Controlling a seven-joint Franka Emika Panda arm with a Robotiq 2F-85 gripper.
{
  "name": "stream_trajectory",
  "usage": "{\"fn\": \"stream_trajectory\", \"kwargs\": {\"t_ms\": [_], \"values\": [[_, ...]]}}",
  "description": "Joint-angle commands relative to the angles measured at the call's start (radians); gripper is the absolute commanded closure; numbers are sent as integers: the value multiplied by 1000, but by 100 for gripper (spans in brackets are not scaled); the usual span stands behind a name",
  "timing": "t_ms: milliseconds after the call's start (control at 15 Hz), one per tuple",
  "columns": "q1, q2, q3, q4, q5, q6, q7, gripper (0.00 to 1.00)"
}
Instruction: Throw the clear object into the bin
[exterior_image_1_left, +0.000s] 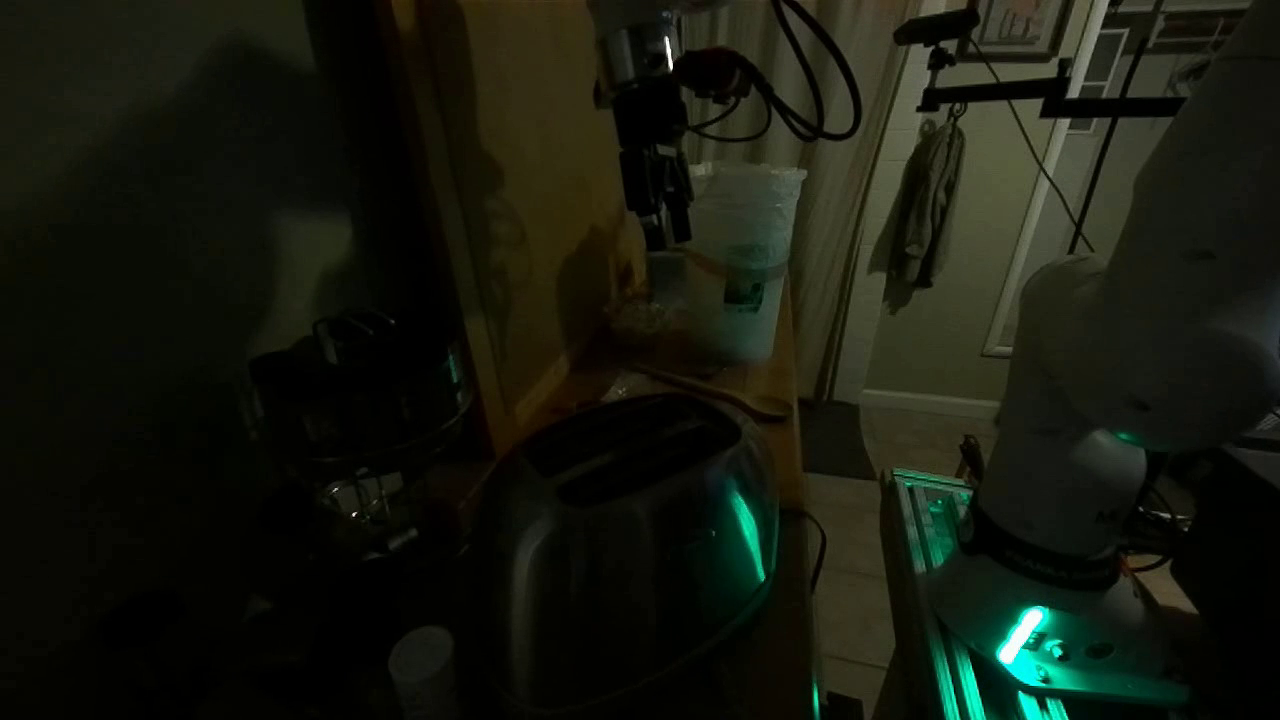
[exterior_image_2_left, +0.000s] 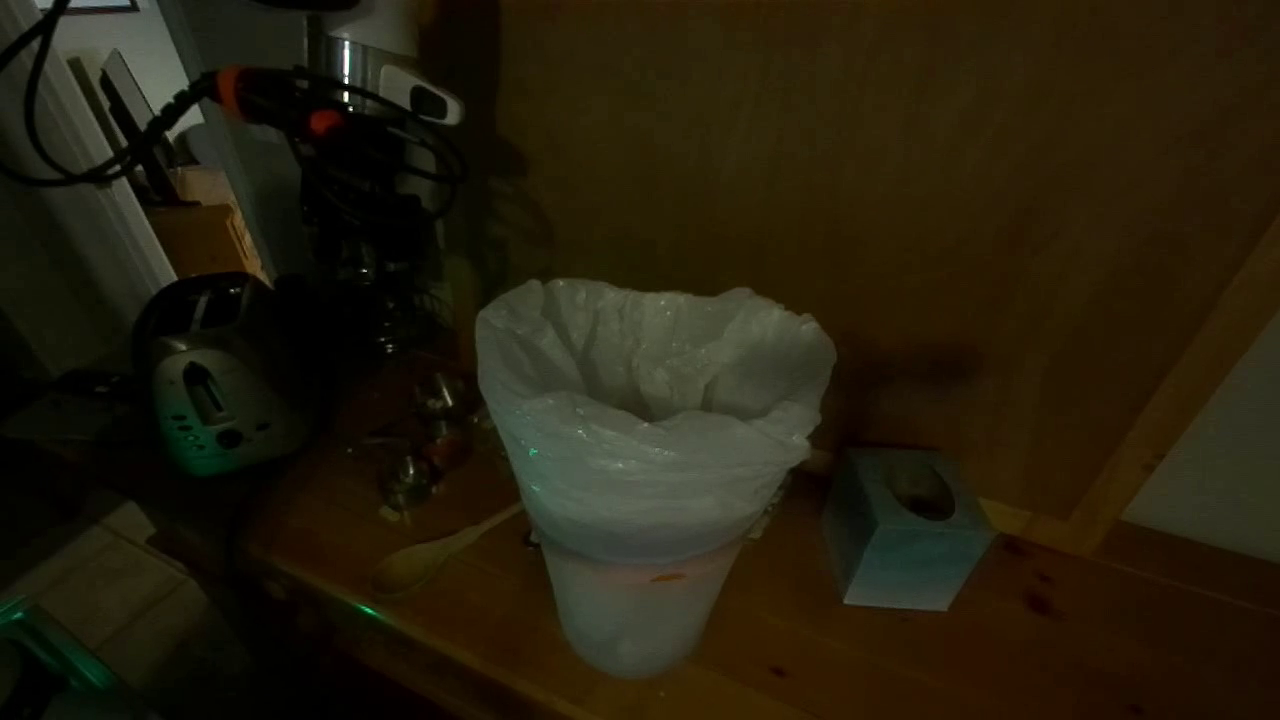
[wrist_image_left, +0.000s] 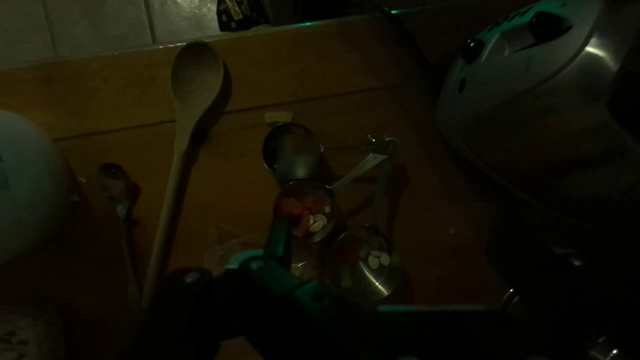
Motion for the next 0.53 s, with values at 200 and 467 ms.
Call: {"fn": "stream_trajectory", "kwargs": {"t_ms": [200,467], "values": [[-12,1,11,3,2,-3,-3,0],[-8,-23,17,0,-56,46,-61,0]]}}
